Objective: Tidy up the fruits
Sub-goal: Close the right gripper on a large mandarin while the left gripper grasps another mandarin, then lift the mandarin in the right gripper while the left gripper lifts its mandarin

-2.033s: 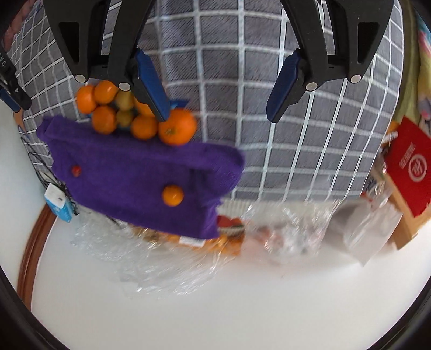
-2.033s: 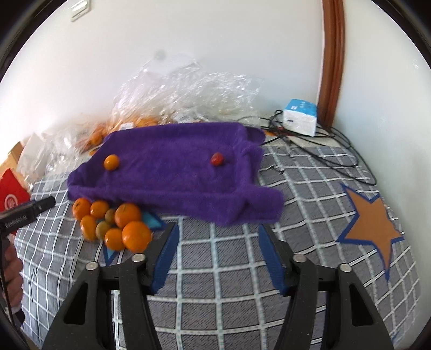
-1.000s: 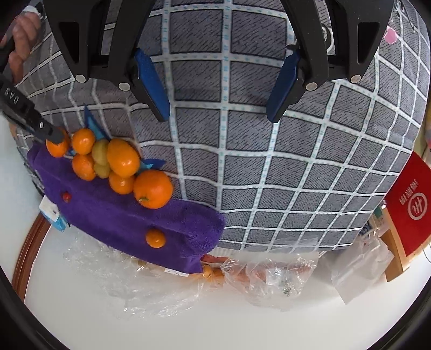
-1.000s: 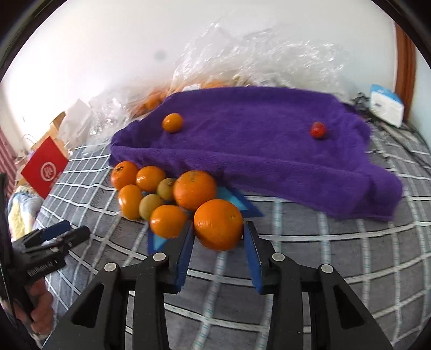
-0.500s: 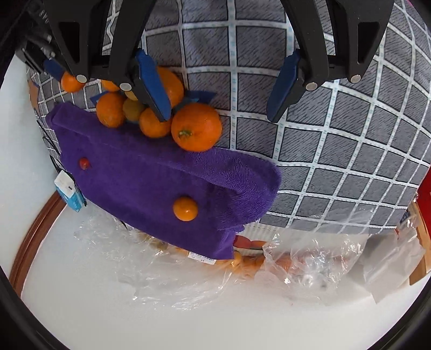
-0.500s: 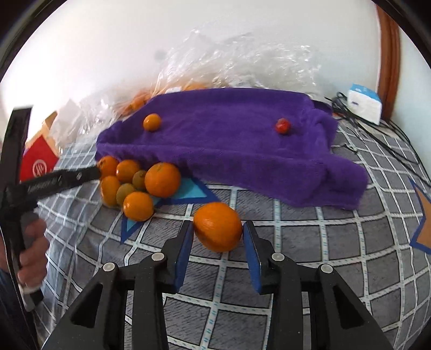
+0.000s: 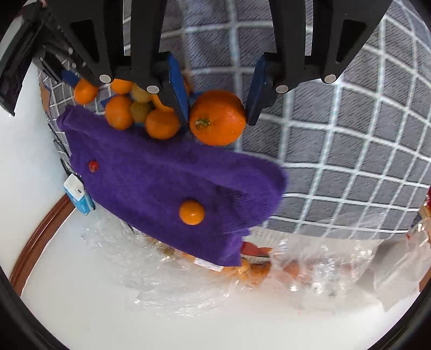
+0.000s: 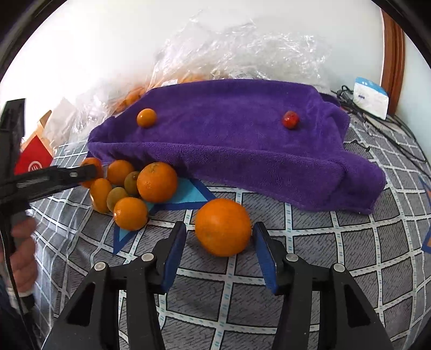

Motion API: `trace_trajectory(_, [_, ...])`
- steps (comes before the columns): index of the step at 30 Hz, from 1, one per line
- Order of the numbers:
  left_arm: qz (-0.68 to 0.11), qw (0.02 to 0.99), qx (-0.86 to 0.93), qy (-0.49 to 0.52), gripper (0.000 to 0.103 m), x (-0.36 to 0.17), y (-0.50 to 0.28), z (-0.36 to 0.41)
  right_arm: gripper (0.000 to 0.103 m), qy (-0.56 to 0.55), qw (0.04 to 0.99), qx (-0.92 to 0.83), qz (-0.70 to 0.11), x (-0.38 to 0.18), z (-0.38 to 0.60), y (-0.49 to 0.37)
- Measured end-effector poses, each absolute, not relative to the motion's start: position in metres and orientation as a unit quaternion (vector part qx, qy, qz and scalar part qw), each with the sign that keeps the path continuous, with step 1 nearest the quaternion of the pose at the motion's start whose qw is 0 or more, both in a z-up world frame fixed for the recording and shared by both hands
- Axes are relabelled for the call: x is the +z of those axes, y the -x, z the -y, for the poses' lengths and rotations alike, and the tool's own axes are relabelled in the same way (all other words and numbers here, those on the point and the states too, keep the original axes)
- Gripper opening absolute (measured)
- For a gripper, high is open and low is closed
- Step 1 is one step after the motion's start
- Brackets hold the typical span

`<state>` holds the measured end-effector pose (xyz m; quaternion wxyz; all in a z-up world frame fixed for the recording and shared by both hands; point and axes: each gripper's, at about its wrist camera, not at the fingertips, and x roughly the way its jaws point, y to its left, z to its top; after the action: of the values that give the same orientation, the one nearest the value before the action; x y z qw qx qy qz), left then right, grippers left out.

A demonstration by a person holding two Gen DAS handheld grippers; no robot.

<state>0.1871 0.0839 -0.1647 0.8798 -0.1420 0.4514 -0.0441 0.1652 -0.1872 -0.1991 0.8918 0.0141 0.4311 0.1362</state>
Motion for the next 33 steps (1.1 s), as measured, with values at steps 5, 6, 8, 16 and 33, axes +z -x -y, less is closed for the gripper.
trace_trajectory(5, [-0.469,0.872,-0.034,0.139,0.04,-0.169,-0.162,-0.104,0.038,-0.008,0.897,0.118,-0.426,-0.198,0.187,-0.162])
trace_trajectory(6, [-0.468,0.872,-0.036,0.136,0.04,-0.17,-0.16,-0.104,0.038,-0.008,0.897,0.117,-0.426,-0.198,0.189,-0.162])
trace_trajectory(8, [-0.461,0.879,-0.034,0.118,0.042,-0.173,-0.155,-0.1,0.038,-0.01,0.897,0.112,-0.427,-0.198,0.191,-0.164])
trace_trajectory(16, [-0.421,0.903,-0.018,0.083,0.051,-0.181,-0.145,-0.09,0.049,0.013,0.903,0.079,-0.421,-0.195,0.184,-0.172])
trace_trajectory(33, [-0.414,0.906,0.0,0.083,0.051,-0.183,-0.144,-0.091,0.044,-0.022,0.902,0.079,-0.424,-0.199,0.194,-0.175])
